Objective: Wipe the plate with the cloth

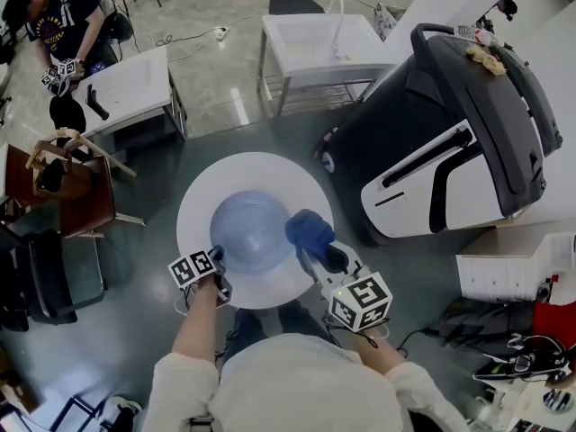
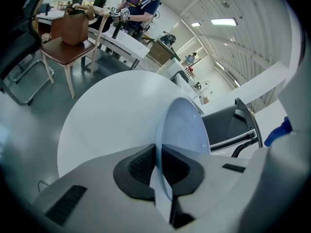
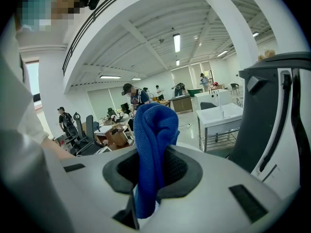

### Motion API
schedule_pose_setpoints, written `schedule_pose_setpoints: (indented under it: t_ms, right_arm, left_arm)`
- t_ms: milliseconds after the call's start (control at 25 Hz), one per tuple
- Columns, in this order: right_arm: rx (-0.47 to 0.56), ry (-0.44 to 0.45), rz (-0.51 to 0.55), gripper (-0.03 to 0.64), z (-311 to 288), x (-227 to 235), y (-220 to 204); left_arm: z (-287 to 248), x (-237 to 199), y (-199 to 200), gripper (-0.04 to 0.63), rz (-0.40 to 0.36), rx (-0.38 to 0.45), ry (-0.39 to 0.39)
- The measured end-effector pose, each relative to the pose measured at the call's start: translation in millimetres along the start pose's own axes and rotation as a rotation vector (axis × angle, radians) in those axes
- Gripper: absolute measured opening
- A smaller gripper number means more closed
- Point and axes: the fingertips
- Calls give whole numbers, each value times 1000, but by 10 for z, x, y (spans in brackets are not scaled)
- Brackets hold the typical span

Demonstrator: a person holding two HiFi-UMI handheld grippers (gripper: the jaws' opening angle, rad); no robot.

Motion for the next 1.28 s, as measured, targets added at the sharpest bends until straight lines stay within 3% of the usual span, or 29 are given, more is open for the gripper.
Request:
schedule_pose_setpoints:
  t_ms: [360,840,1280]
  right_arm:
    - [20,3,8,91,69,-36,32]
    - [93,17,53,91,130,-182,277]
    - [167,22,95,91,263,-315,510]
  left_arm:
    - [184,160,51,43,-20,33,-50]
    - [893,771,340,43,-110,173,-155]
    - [1602,1253,374,43,-166,290,-276]
Point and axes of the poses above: the fingertips, and each gripper's own axes: z backward along the fingers, x to its right, y out of its top, and after that the axes turned 8 degrees about y, right-handed
